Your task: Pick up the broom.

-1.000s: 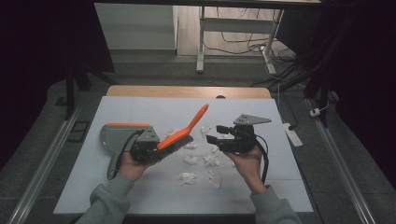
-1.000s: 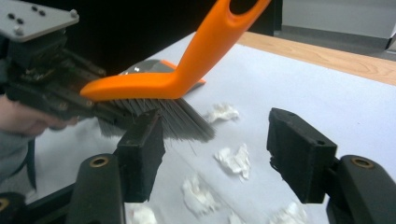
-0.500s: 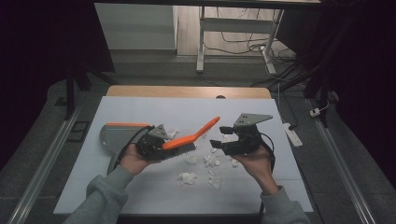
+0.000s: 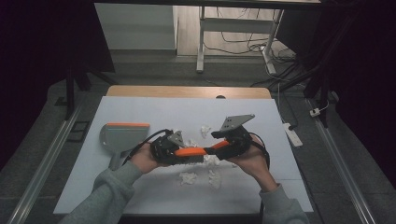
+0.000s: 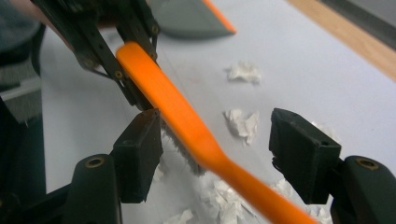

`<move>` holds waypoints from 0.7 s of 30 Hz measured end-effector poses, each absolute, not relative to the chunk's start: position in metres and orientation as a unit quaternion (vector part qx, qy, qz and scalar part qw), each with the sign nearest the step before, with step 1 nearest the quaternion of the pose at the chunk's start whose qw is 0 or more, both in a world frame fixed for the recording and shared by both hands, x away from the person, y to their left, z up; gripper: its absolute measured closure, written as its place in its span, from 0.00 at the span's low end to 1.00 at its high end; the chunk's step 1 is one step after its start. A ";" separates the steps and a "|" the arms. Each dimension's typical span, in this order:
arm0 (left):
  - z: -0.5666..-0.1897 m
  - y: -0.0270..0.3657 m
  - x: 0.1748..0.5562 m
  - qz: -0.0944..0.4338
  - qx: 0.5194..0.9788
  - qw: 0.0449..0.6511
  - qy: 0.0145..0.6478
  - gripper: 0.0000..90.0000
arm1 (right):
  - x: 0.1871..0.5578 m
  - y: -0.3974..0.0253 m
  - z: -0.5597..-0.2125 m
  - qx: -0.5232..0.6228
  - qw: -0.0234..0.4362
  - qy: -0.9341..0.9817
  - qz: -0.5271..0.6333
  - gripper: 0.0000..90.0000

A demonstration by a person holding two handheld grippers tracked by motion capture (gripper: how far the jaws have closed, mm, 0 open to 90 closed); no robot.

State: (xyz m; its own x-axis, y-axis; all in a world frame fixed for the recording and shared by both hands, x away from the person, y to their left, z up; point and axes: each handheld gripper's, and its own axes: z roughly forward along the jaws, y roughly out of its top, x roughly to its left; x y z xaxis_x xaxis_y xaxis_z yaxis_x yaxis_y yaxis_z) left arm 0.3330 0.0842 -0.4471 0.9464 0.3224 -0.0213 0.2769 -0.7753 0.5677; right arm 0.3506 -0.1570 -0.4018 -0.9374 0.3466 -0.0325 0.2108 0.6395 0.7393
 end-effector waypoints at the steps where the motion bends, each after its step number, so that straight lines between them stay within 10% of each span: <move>1: -0.446 0.083 0.333 0.040 0.943 0.294 0.154 0.87 | 0.351 -0.155 -0.404 0.151 0.082 0.906 0.388 0.38; 9: -0.438 0.077 0.332 0.037 0.949 0.290 0.118 0.87 | 0.351 -0.142 -0.420 0.114 0.060 0.938 0.323 0.41; 21: -0.434 0.077 0.327 0.016 0.950 0.304 0.076 0.87 | 0.342 -0.133 -0.431 0.028 0.042 0.960 0.276 0.75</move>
State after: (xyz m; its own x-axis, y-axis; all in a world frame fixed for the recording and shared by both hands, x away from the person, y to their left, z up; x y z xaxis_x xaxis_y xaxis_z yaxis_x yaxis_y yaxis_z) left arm 0.3274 0.0770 -0.4336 0.9880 0.1535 -0.0162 0.1344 -0.8040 0.5792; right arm 0.3417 -0.1326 -0.4309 -0.9948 0.0774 -0.0658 0.0306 0.8459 0.5325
